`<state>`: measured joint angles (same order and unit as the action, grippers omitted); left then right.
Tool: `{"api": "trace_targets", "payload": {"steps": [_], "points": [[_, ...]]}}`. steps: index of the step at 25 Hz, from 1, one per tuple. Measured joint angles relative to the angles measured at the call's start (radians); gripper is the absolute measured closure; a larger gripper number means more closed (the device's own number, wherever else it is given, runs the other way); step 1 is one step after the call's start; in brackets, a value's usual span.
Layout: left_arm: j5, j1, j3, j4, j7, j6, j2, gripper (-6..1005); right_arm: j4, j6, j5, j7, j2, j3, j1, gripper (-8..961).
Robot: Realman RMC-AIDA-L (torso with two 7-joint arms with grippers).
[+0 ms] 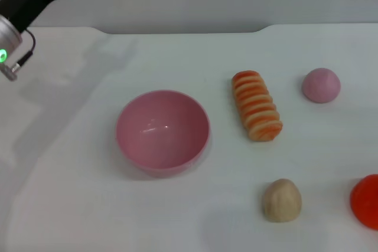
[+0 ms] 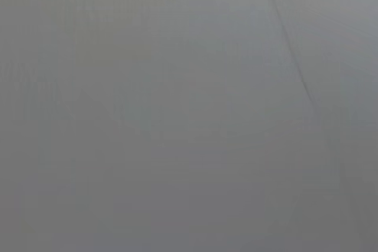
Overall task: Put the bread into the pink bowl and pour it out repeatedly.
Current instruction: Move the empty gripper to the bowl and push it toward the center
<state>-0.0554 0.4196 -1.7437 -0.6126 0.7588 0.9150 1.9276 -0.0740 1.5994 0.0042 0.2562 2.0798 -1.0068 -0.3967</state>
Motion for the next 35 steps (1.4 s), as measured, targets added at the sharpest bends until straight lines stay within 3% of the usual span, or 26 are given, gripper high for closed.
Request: {"api": "trace_targets", "payload": {"steps": [1, 2, 4, 6, 8, 11, 12, 14, 16, 23, 30, 33, 35], "points": [[0.000, 0.000, 0.000, 0.000, 0.000, 0.000, 0.000, 318, 0.001, 0.000, 0.001, 0.000, 0.000, 0.002, 0.000, 362], [-0.122, -0.002, 0.000, -0.114, 0.146, -0.121, -0.056, 318, 0.002, -0.001, 0.001, 0.000, -0.001, 0.003, 0.001, 362], [-0.269, -0.003, 0.011, -0.190, 0.301, -0.186, -0.095, 318, 0.002, -0.002, 0.003, 0.000, -0.002, 0.006, 0.002, 362], [-0.343, -0.003, 0.027, -0.211, 0.371, -0.195, -0.104, 318, 0.002, -0.006, 0.004, 0.000, -0.003, 0.006, 0.002, 362], [-0.650, -0.001, 0.116, -0.274, 0.650, -0.174, -0.121, 318, 0.002, -0.011, 0.005, 0.000, -0.004, 0.006, 0.002, 362], [-0.919, 0.007, 0.192, -0.323, 0.880, -0.108, -0.124, 318, -0.002, -0.021, 0.006, 0.000, -0.005, 0.008, 0.002, 362], [-1.155, 0.023, 0.269, -0.361, 1.050, -0.011, -0.115, 318, -0.003, -0.026, 0.006, 0.000, -0.005, 0.008, 0.001, 362], [-1.254, 0.033, 0.314, -0.376, 1.124, 0.047, -0.104, 318, -0.006, -0.039, 0.006, 0.000, -0.006, 0.008, -0.005, 362], [-1.456, 0.061, 0.409, -0.404, 1.246, 0.185, -0.075, 317, -0.014, -0.057, 0.006, 0.000, -0.007, 0.008, -0.012, 361], [-1.805, 0.099, 0.571, -0.536, 1.428, 0.466, 0.007, 317, -0.026, -0.083, 0.007, -0.009, -0.008, 0.009, -0.023, 362], [-2.049, 0.092, 0.597, -0.614, 1.515, 0.462, 0.098, 317, -0.026, -0.097, 0.007, -0.009, -0.009, 0.008, -0.026, 362], [-2.112, 0.096, 0.608, -0.605, 1.515, 0.421, 0.122, 317, -0.026, -0.097, 0.005, -0.006, -0.009, 0.008, -0.027, 361], [-2.125, 0.093, 0.608, -0.603, 1.515, 0.394, 0.126, 317, -0.027, -0.095, 0.003, -0.005, -0.009, 0.007, -0.027, 361]]}}
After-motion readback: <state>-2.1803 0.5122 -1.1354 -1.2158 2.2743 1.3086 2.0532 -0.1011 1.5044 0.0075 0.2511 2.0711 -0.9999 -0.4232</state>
